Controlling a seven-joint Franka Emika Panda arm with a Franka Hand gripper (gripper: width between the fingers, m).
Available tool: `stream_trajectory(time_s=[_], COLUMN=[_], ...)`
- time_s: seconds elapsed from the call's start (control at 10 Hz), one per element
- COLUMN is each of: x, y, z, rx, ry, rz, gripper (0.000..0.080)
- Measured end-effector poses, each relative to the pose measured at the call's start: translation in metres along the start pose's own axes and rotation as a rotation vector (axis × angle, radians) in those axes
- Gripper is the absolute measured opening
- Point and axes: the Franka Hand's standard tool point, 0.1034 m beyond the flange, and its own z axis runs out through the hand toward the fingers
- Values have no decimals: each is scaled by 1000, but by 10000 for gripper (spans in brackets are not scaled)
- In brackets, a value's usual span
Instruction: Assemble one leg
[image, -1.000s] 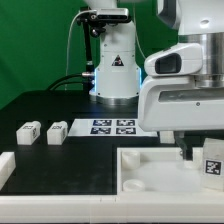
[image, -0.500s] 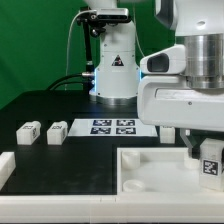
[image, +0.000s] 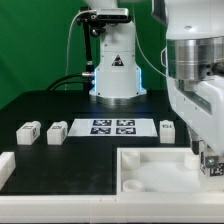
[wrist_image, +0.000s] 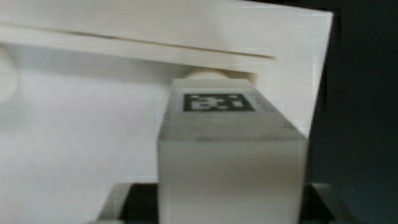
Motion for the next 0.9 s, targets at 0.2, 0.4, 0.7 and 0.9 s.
stream_trajectory(time_s=[0.2,0.4,0.7,0.9], x=[0,-7,-14,-13], y=[0,4,6,6], z=[0,5,5,5], rx=[-1,4,-9,-12], ry=[0,16,32,32], rz=[-28,-218,-660,-851], gripper=[445,574,646,648])
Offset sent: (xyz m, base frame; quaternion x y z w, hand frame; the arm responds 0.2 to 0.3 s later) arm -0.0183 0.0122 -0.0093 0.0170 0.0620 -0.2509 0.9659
